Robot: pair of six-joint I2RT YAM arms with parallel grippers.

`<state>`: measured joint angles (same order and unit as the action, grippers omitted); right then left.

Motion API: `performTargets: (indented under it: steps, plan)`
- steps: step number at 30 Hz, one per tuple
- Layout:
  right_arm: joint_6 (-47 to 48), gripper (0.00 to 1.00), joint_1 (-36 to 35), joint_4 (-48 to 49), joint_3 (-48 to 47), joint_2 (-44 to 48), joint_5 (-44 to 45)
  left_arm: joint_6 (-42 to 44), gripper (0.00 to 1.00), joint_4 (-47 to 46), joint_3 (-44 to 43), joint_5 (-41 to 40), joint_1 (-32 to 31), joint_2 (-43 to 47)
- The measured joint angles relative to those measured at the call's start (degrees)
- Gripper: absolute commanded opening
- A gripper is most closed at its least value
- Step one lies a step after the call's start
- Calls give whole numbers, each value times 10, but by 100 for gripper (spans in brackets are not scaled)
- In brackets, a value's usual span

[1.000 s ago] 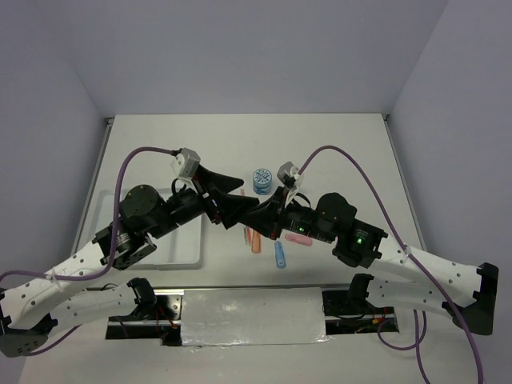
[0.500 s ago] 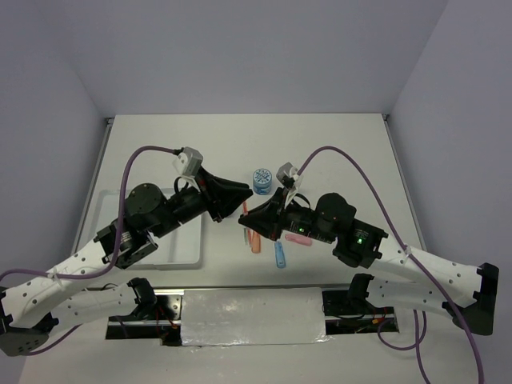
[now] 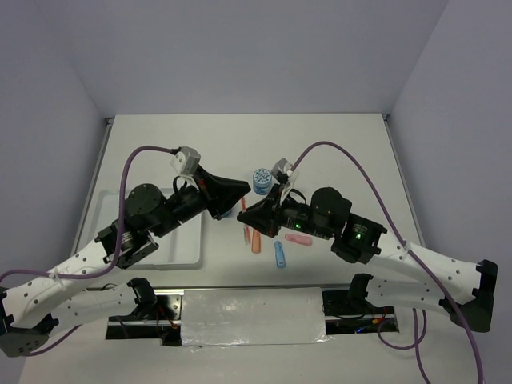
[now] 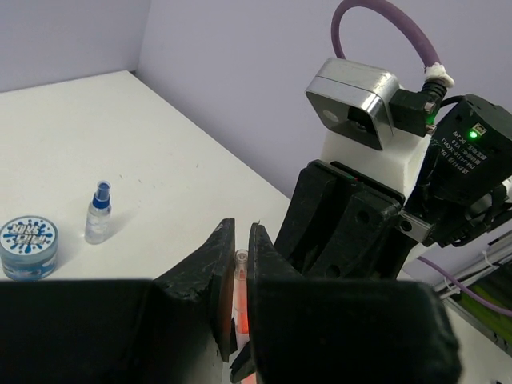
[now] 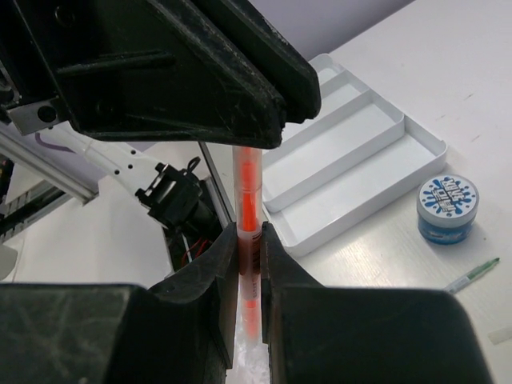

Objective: Sort the stationery into containers
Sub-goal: Close the pen cap on the pen.

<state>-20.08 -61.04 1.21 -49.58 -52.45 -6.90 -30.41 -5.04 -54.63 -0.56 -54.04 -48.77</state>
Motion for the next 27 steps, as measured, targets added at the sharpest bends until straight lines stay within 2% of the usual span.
performTargets:
  steps: [6,13,20,23,25,26,27]
  plan:
    - [36,0,9,-88,-115,-58,7,-14,0,-66,24,-31,8,14]
    - [48,0,64,-169,-187,-102,-78,-48,0,-186,102,-73,11,28]
    - [45,0,95,-259,-235,-131,-130,-59,0,-247,135,-163,-39,6]
    - [46,0,96,-269,-240,-132,-140,-66,0,-251,142,-185,-49,15]
    - [46,0,96,-263,-235,-133,-151,-75,0,-220,137,-205,-55,29]
    - [45,0,95,-243,-223,-131,-156,-76,3,-194,128,-219,-59,37]
    - [44,0,92,-215,-205,-129,-159,-79,15,-156,113,-239,-64,43]
